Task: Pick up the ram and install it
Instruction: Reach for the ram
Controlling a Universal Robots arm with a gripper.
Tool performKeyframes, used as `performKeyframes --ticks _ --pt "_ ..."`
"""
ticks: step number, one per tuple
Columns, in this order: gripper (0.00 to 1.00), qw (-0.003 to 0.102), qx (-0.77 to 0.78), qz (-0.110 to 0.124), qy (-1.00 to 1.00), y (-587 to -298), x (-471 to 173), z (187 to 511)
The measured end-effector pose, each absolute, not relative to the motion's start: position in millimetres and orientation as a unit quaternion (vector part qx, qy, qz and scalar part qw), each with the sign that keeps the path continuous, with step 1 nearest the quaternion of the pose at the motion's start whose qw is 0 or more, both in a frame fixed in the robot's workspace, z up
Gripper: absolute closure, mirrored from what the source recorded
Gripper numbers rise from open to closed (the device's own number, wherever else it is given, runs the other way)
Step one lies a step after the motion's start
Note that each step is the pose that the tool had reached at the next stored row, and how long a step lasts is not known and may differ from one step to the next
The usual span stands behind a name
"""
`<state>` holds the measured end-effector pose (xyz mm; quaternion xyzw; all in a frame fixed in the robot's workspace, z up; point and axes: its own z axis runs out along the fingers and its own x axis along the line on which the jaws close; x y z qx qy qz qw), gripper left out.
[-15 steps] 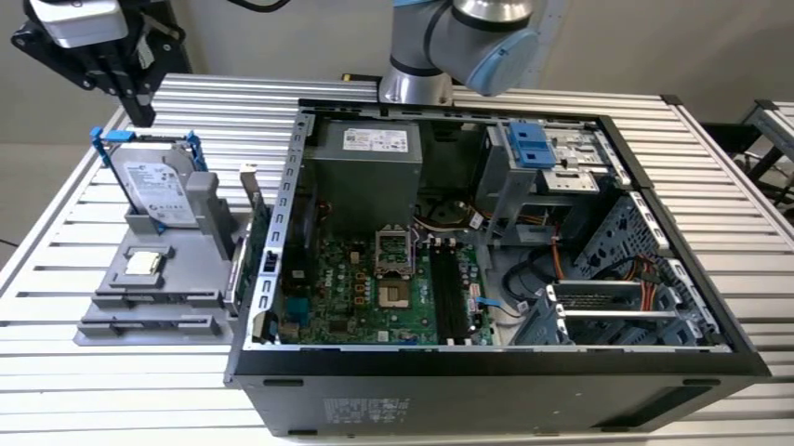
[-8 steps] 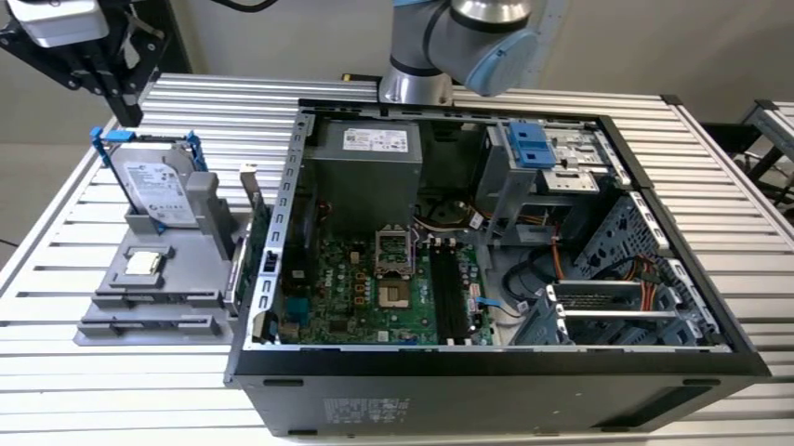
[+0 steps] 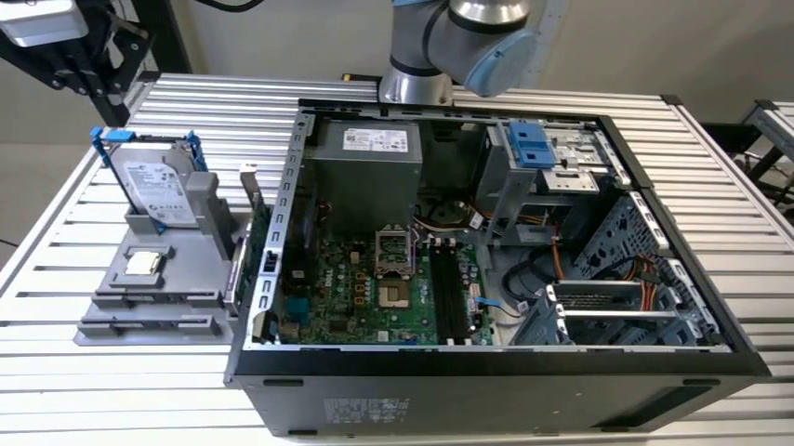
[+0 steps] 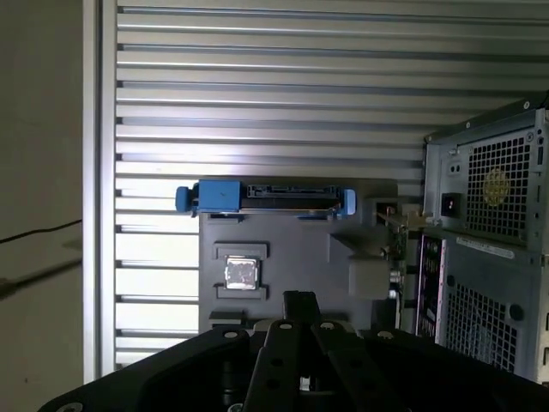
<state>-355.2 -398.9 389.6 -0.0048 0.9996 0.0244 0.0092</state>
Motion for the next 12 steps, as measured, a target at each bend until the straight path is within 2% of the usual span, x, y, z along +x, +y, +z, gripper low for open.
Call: performKeyframes --ticks 12 --pt "1.0 0.009 -0.005 0.024 1.0 -398.9 -367.5 389.0"
